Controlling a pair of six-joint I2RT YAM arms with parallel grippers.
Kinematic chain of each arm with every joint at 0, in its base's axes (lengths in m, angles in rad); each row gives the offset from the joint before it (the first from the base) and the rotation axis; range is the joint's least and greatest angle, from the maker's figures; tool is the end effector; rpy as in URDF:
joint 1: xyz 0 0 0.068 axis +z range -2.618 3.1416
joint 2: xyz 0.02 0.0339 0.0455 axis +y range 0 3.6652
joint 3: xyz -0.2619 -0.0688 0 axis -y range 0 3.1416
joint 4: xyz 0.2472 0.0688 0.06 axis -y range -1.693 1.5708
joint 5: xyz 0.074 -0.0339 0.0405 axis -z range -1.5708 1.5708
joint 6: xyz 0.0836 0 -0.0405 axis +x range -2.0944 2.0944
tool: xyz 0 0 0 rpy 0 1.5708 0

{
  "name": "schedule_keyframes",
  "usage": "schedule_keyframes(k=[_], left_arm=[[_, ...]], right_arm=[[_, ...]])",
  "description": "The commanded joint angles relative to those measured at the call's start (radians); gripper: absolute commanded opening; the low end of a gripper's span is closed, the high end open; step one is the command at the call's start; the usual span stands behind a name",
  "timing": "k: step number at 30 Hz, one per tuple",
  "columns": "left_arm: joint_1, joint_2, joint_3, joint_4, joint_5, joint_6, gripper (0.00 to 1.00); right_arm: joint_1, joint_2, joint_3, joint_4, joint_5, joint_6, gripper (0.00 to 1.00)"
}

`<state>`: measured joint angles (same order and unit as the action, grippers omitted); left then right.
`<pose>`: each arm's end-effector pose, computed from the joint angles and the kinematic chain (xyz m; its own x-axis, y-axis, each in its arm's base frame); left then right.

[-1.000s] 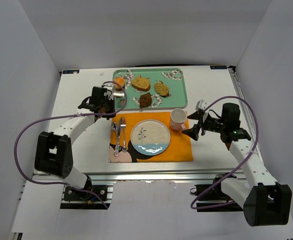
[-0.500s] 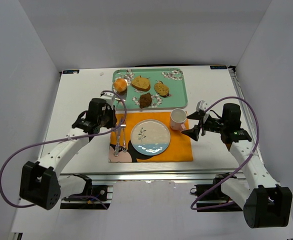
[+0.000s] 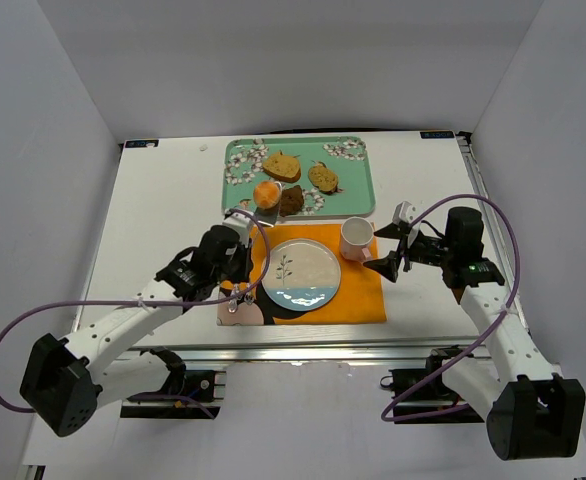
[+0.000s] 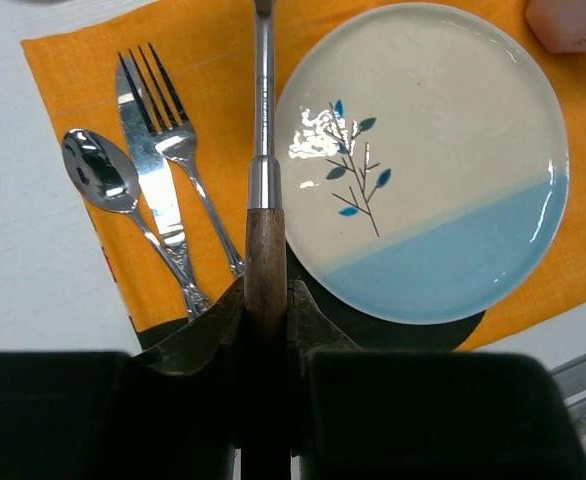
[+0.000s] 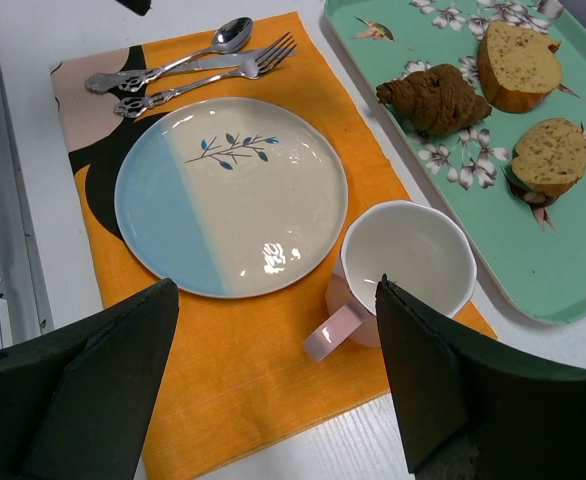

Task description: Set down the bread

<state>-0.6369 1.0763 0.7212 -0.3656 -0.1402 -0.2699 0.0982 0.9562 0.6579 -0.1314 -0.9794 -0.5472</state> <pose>0.2209 -0.1489 0.2109 -0.6458 0.1493 -0.7487 0.3447 0.9321 -0.1115 0.2246 0.0919 0.2619 0.0652 -0.2851 -0.9563 -0.9038 0.3894 -0.1777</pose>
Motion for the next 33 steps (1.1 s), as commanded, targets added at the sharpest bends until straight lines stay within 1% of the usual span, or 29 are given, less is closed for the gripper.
schedule_keyframes(k=[1, 5, 6, 8, 9, 11, 12, 15, 16, 19, 22, 26, 30, 33], left_arm=[[-0.061, -0.047, -0.012, 0.021, -0.079, -0.051, 0.0], [-0.142, -0.041, -0.035, 0.019, -0.134, -0.086, 0.0], [-0.18, -0.038, -0.04, 0.025, -0.16, -0.1, 0.0], [-0.219, -0.016, -0.051, 0.028, -0.189, -0.114, 0.0], [-0.265, -0.004, -0.052, 0.027, -0.226, -0.127, 0.0], [-0.311, 0.04, -0.051, 0.022, -0.263, -0.143, 0.0], [-0.354, 0.059, -0.048, 0.014, -0.283, -0.159, 0.0], [-0.427, 0.129, -0.022, -0.021, -0.38, -0.181, 0.0], [-0.441, 0.146, -0.017, -0.032, -0.424, -0.187, 0.0], [-0.472, 0.197, 0.006, -0.081, -0.481, -0.216, 0.0], [-0.497, 0.224, 0.027, -0.134, -0.576, -0.238, 0.0], [-0.538, 0.249, 0.067, -0.208, -0.65, -0.238, 0.0], [-0.575, 0.261, 0.089, -0.23, -0.691, -0.212, 0.0], [-0.581, 0.251, 0.087, -0.243, -0.703, -0.216, 0.0]], right_arm=[[-0.005, -0.022, 0.0, -0.007, -0.019, -0.022, 0.84], [-0.005, -0.025, -0.006, -0.007, -0.016, -0.025, 0.84], [-0.005, -0.027, -0.007, -0.008, -0.015, -0.025, 0.84], [-0.005, -0.028, -0.009, -0.008, -0.01, -0.028, 0.84], [-0.005, -0.028, -0.009, -0.011, -0.008, -0.031, 0.84], [-0.006, -0.028, -0.007, -0.014, -0.004, -0.036, 0.84], [-0.006, -0.028, -0.007, -0.016, -0.002, -0.037, 0.84], [-0.006, -0.03, -0.009, -0.019, 0.001, -0.043, 0.84], [-0.006, -0.03, -0.009, -0.019, 0.002, -0.043, 0.84], [-0.008, -0.028, -0.012, -0.022, 0.004, -0.048, 0.84], [-0.012, -0.028, -0.014, -0.024, 0.005, -0.054, 0.84], [-0.014, -0.027, -0.017, -0.02, 0.004, -0.054, 0.84], [-0.015, -0.028, -0.023, -0.016, 0.004, -0.049, 0.84], [-0.017, -0.03, -0.024, -0.016, 0.005, -0.049, 0.84]])
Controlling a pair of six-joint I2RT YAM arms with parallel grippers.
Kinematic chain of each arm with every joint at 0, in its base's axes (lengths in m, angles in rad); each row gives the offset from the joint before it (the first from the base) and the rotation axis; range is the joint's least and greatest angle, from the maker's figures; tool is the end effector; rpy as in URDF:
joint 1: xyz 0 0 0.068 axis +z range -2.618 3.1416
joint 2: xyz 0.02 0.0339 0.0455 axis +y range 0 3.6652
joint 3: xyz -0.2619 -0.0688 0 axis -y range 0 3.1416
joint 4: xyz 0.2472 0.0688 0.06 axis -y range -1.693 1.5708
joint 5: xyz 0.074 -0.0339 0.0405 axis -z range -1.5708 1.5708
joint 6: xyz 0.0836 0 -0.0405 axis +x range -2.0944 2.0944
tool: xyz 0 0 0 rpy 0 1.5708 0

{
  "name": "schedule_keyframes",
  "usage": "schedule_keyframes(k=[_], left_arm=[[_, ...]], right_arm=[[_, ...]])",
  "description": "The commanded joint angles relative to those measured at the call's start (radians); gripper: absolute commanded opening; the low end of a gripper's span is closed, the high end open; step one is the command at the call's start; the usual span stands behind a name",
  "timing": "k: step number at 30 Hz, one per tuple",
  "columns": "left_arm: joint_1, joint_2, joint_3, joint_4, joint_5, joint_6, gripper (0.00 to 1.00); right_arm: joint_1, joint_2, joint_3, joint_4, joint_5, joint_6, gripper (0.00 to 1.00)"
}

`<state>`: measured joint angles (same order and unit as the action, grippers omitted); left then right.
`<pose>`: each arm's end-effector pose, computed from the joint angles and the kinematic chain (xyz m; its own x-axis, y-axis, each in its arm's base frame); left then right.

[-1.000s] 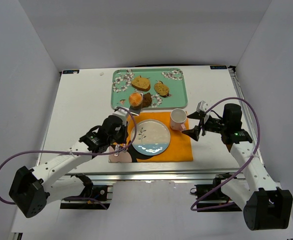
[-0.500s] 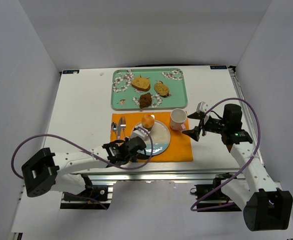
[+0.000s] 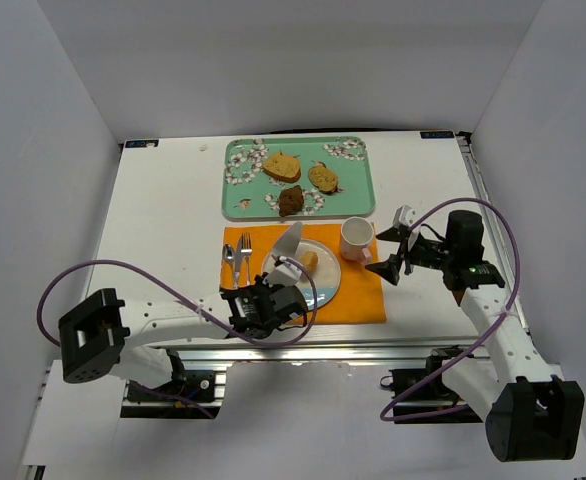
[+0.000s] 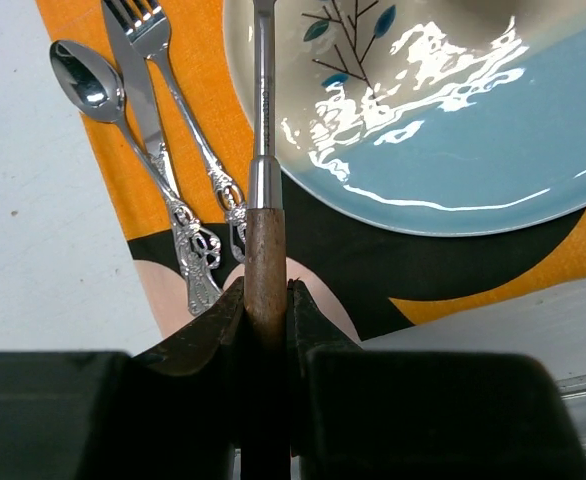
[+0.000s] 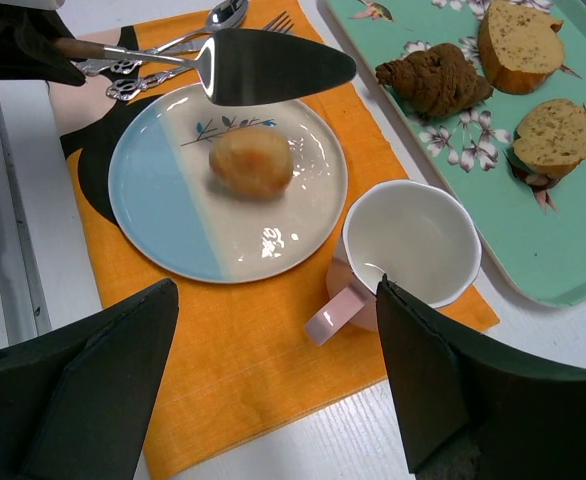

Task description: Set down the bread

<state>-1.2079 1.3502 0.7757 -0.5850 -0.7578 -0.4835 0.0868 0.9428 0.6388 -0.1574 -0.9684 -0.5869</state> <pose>0.1448 -0.2196 0.1616 -0.5584 0.5194 -0.6468 0.3636 0.8541 0.3719 0.2218 0.0884 0.2546 0.0649 -0.3093 -0.9487 -0.8986 0.3954 -0.1904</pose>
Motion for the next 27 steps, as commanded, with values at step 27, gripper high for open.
schedule_keyframes(k=[27], left_arm=[[1.14, -0.1, -0.046, 0.264, 0.756, -0.04, 0.0]], right_arm=[[-0.009, -0.022, -0.01, 0.033, -0.033, 0.006, 0.84]])
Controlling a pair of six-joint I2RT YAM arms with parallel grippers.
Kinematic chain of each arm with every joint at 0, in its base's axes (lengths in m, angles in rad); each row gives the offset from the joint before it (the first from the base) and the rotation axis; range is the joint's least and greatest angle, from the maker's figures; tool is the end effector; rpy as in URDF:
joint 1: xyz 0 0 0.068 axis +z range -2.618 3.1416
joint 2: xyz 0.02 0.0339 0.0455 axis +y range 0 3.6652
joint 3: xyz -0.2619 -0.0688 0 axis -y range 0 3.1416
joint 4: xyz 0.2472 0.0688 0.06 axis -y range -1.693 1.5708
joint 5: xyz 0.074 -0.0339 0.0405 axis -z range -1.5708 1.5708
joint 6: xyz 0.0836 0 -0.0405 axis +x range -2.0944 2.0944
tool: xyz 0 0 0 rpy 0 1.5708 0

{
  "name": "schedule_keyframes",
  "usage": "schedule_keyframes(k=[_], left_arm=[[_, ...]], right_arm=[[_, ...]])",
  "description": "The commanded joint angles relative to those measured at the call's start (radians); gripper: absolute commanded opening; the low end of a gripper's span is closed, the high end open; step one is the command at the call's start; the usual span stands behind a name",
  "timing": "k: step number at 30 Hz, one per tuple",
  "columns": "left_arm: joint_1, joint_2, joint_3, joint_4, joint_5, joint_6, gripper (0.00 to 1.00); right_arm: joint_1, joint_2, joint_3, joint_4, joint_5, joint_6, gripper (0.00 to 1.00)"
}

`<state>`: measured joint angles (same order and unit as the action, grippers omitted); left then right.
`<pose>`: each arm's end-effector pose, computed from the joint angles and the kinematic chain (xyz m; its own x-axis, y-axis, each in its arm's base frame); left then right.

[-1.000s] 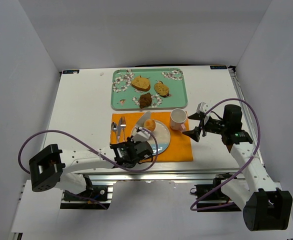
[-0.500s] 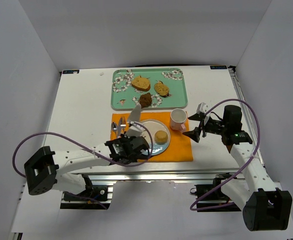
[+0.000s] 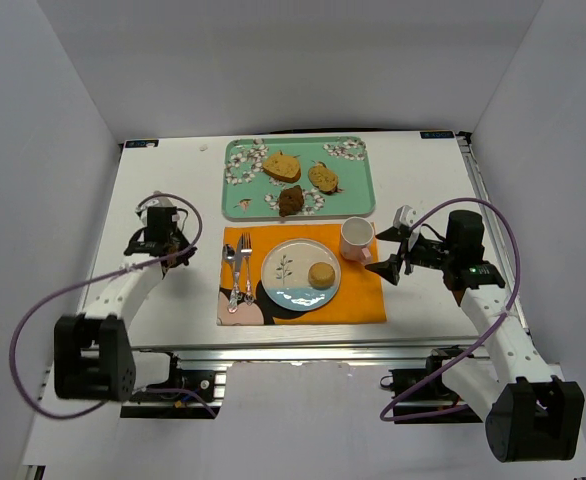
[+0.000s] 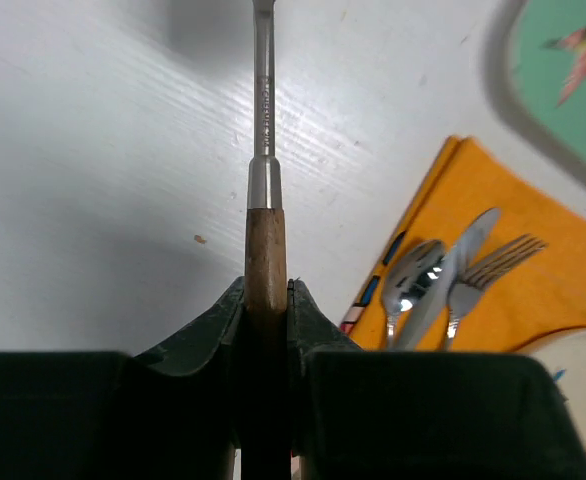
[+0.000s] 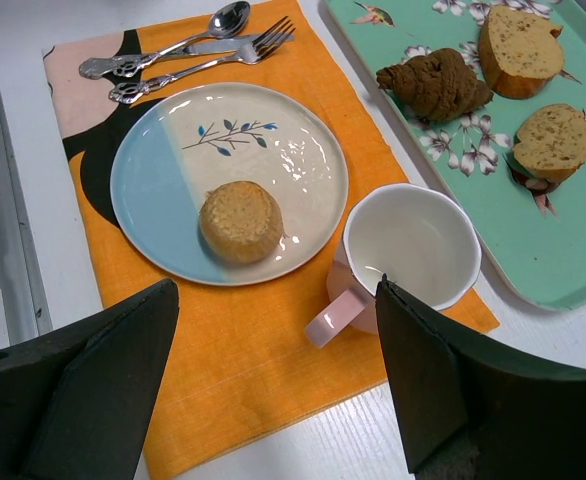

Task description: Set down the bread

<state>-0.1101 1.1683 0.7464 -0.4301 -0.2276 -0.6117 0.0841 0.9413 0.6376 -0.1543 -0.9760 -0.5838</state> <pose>0.2703 -0.0109 0.1910 -0.5891 -0.4977 -0.6366 -0.4628 0.8536 -0.2391 0.2214 0.0882 0.2551 0.0664 -0.3044 -0.9502 -0.8998 0.3933 -0.1888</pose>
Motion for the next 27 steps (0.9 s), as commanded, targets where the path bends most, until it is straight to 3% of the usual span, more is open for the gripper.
schedule_keyframes(k=[1, 6, 10, 12, 14, 19, 21, 24, 26, 27], left_arm=[[0.064, 0.115, 0.002, 0.17, 0.264, 0.099, 0.0], [0.081, 0.421, 0.174, 0.116, 0.349, 0.286, 0.0], [0.087, 0.531, 0.289, 0.015, 0.269, 0.398, 0.02], [0.092, 0.544, 0.307, -0.013, 0.241, 0.406, 0.11], [0.095, 0.554, 0.323, -0.038, 0.172, 0.406, 0.3], [0.098, 0.536, 0.315, -0.053, 0.113, 0.377, 0.5], [0.098, 0.518, 0.311, -0.052, 0.09, 0.363, 0.64], [0.098, 0.463, 0.309, -0.053, 0.071, 0.34, 0.77], [0.098, 0.409, 0.309, -0.052, 0.066, 0.322, 0.77], [0.098, 0.386, 0.309, -0.045, 0.062, 0.316, 0.83]], right_arm=[[-0.006, -0.021, -0.01, 0.027, -0.024, 0.001, 0.84], [-0.006, -0.029, -0.003, -0.001, -0.018, -0.027, 0.84], [-0.004, -0.036, -0.003, -0.011, -0.001, -0.042, 0.84], [-0.006, -0.038, -0.006, -0.01, 0.003, -0.044, 0.84], [-0.006, -0.033, -0.006, -0.008, 0.005, -0.044, 0.84], [-0.006, 0.014, 0.031, -0.042, 0.013, -0.051, 0.88], [-0.004, 0.027, 0.056, -0.041, 0.049, 0.002, 0.89], [0.006, 0.043, 0.066, 0.067, 0.241, 0.175, 0.89], [0.016, 0.073, 0.114, 0.059, 0.433, 0.309, 0.89], [0.019, 0.089, 0.141, 0.033, 0.486, 0.331, 0.89]])
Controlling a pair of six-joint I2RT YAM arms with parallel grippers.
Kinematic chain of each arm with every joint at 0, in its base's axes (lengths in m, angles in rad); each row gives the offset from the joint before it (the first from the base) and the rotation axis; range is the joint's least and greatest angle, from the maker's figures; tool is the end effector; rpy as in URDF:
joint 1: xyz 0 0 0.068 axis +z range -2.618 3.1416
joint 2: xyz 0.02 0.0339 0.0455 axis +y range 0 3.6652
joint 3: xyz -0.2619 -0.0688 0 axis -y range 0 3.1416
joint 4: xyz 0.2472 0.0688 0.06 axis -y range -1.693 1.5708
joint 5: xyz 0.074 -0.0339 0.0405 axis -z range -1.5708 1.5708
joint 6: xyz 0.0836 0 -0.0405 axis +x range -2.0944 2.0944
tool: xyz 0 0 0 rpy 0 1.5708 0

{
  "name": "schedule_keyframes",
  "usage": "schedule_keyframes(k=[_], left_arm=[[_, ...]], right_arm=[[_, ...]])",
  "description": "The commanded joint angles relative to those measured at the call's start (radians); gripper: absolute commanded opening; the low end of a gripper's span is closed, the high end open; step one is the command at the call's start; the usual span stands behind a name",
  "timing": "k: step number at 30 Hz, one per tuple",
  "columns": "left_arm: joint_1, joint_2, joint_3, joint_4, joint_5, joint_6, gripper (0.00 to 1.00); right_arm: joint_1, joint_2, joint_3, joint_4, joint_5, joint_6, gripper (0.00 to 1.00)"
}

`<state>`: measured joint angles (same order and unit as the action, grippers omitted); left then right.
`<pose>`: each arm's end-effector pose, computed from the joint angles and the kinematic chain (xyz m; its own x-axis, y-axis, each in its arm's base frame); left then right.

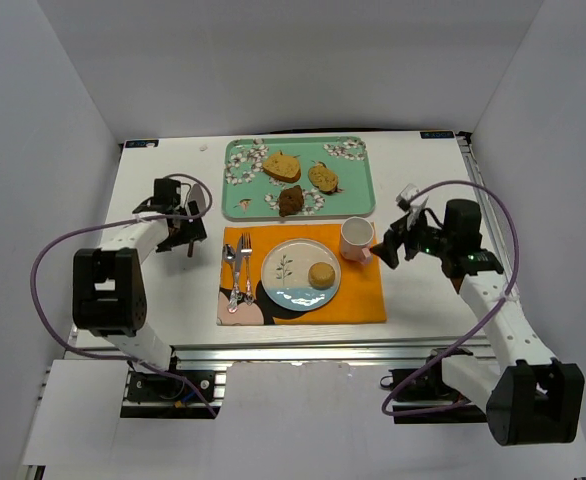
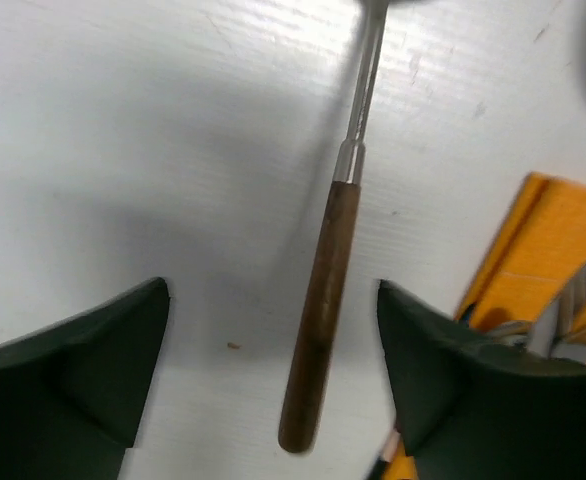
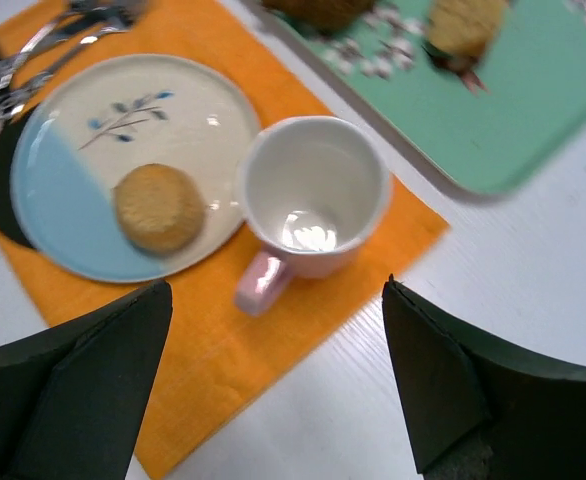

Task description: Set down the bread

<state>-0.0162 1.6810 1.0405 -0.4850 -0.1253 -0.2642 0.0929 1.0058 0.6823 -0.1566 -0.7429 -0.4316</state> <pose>0.3506 0.0048 0.1326 -0.8612 -0.2452 -0.4452 -0.2721 0.9623 -0.0036 0.2471 0.0798 0.2504 -0.1392 -0.3224 -0.9363 -0.7970 0.5976 -0.0873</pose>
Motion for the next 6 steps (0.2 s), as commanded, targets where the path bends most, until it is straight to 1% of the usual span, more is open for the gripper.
schedule_keyframes(k=[1, 2, 3, 5, 6], left_arm=[[0.004, -0.15, 0.004, 0.016, -0.043, -0.049, 0.98], [0.004, -0.205, -0.003, 0.026, -0.04, -0.059, 0.98], [0.004, -0.234, -0.013, 0.051, -0.033, -0.069, 0.98], [0.005, -0.294, -0.052, 0.089, -0.03, -0.104, 0.98], [0.009, -0.358, -0.071, 0.132, -0.052, -0.128, 0.98]], right_arm=[[0.011, 0.054, 0.153, 0.007, 0.296, 0.203, 0.89], [0.01, 0.065, 0.177, -0.024, 0.369, 0.215, 0.9], [0.01, 0.074, 0.193, -0.035, 0.393, 0.221, 0.89], [0.01, 0.082, 0.214, -0.038, 0.402, 0.225, 0.89], [0.011, 0.071, 0.211, -0.022, 0.39, 0.223, 0.89]])
